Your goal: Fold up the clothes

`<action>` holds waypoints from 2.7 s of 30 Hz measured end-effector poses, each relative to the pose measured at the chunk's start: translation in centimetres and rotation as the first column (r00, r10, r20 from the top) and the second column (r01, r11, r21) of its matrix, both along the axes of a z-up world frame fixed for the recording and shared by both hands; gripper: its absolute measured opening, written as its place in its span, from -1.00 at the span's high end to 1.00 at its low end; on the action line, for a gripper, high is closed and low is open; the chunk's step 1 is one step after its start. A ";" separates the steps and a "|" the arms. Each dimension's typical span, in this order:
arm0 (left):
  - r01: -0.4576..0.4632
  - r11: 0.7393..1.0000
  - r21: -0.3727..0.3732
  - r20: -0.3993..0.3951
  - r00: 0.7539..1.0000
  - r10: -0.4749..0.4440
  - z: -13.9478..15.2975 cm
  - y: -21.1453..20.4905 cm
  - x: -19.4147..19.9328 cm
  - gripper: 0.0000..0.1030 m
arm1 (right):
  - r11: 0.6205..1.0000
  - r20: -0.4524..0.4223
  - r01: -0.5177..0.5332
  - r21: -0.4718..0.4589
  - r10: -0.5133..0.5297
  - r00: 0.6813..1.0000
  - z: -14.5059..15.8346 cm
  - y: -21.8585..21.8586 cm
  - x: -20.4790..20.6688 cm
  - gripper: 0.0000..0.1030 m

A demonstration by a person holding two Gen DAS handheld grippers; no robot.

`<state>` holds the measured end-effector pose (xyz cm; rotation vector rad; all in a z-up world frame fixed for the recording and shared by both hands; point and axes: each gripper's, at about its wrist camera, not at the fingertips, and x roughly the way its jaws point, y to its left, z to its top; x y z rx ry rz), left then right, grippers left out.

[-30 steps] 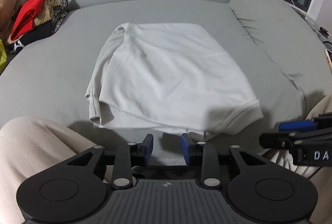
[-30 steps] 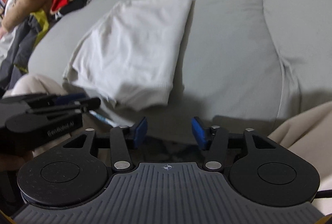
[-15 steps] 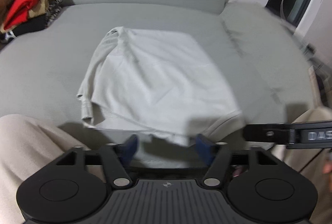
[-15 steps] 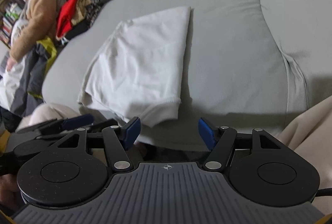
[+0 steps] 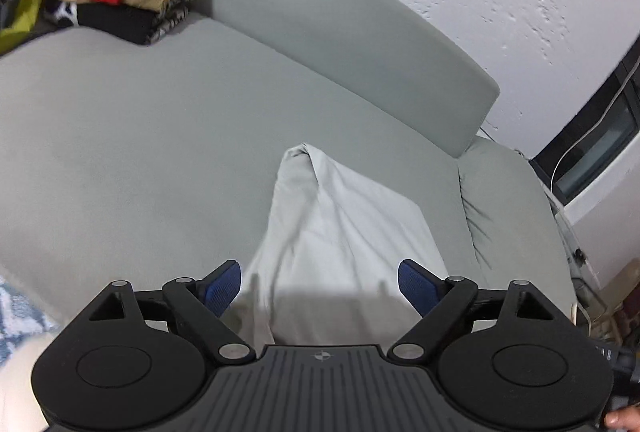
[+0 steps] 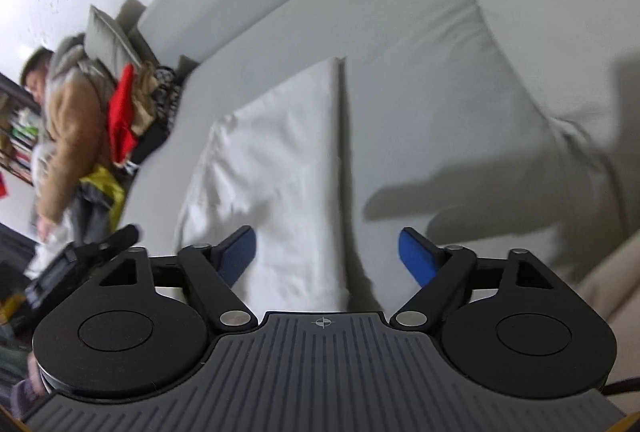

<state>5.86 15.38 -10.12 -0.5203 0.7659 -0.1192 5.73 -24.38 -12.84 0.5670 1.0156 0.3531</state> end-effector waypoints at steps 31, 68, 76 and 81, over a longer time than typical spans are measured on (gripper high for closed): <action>0.212 0.972 -0.102 -0.227 0.946 -0.230 -5.5 -3.5 12.3 0.74 | 0.995 -0.047 0.026 0.097 -0.022 0.999 -5.9 4.0 14.3 0.80; 0.744 0.650 0.156 0.194 0.622 -0.758 9.7 -43.0 3.2 0.81 | 0.788 0.493 0.611 -0.079 -0.502 0.711 15.2 -25.8 -11.4 0.87; 0.724 0.683 0.094 0.053 0.682 -0.730 4.3 -45.9 11.3 0.70 | 0.749 0.365 0.651 -0.121 -0.576 0.731 9.2 -30.6 -1.2 0.87; 0.647 0.753 0.122 -0.168 0.761 -0.627 1.2 -46.0 15.1 0.24 | 0.664 0.182 0.722 -0.195 -0.699 0.692 5.5 -32.8 2.3 0.19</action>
